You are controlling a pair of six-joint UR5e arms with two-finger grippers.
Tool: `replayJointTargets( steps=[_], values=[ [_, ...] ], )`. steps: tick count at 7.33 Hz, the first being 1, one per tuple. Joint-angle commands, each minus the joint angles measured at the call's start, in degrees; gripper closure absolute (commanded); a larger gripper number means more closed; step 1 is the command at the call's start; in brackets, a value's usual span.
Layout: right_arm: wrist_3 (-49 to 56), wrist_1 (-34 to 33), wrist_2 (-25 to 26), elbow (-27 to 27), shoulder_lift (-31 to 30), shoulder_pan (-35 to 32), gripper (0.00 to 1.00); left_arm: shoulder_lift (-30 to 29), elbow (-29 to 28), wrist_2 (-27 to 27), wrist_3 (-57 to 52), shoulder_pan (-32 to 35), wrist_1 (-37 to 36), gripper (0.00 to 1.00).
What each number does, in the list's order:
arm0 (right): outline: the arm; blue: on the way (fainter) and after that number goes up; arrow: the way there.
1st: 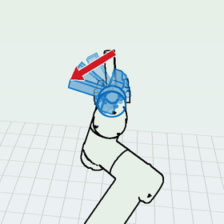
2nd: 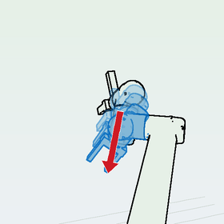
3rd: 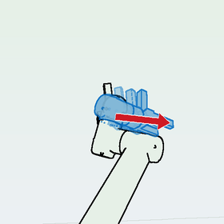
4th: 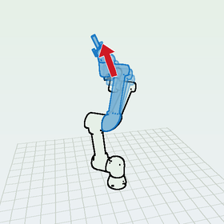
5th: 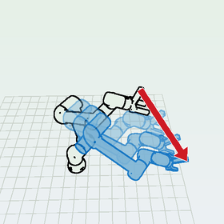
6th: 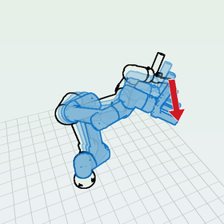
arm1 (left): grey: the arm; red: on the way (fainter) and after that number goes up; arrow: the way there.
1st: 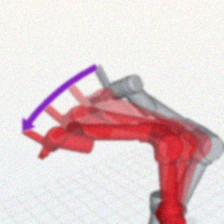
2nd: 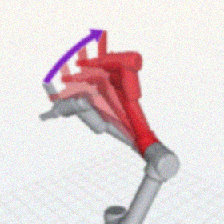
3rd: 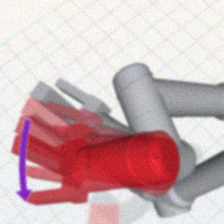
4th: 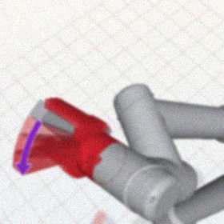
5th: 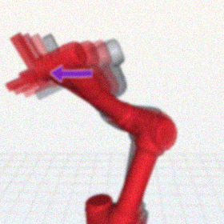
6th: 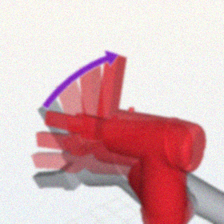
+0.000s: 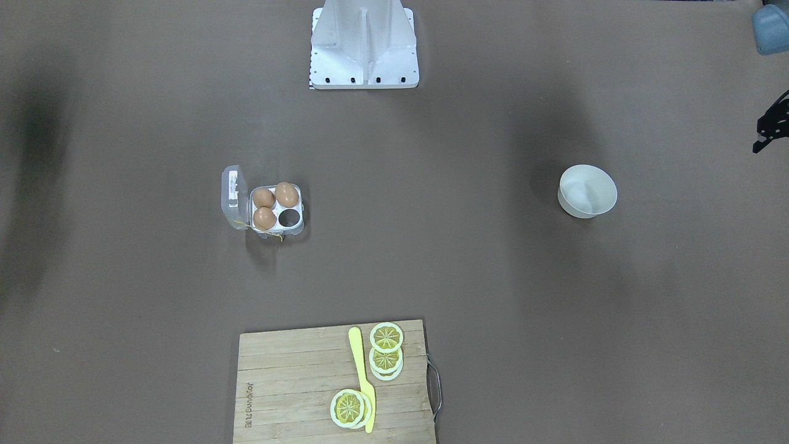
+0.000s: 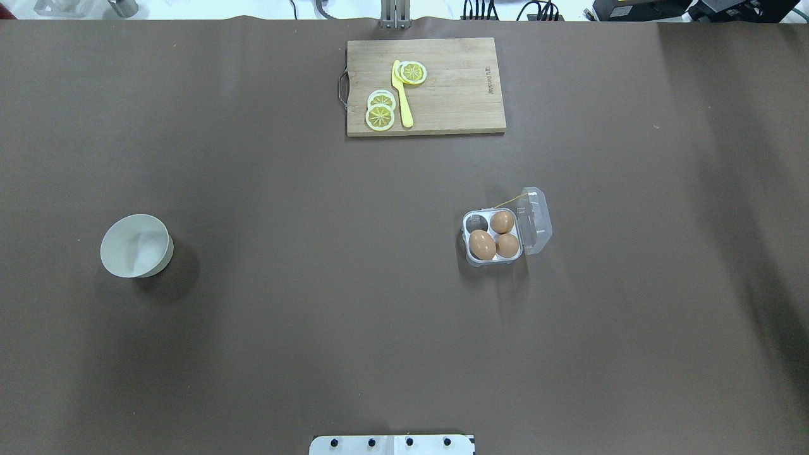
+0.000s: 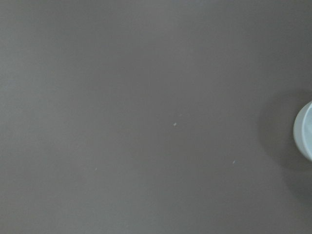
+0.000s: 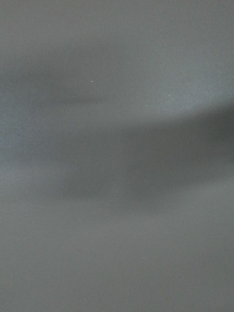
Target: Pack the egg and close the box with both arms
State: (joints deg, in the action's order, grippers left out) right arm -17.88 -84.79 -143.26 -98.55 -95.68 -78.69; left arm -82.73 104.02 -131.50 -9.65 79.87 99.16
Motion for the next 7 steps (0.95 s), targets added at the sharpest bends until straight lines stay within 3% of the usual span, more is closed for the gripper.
replayJointTargets(
  steps=[1, 3, 6, 7],
  values=[
    [-0.3, 0.2, -7.1, -0.9, -1.4, 3.8, 0.0, 1.1, -0.1, -0.2, -0.3, 0.9, 0.9, 0.03],
    [-0.7, 0.6, -14.3, -2.9, -1.2, 6.6, 0.0, 1.1, -0.1, -1.3, -0.3, 1.9, 0.9, 0.03],
    [-3.1, 1.5, -18.0, -3.2, -0.5, 7.5, 0.01, 1.2, -0.2, -1.5, -0.3, 2.2, 0.9, 0.03],
    [-3.4, 2.8, -18.1, -3.1, -0.5, 7.5, 0.3, 1.2, -0.2, -2.2, -0.3, 2.3, 0.9, 0.03]
  ],
)
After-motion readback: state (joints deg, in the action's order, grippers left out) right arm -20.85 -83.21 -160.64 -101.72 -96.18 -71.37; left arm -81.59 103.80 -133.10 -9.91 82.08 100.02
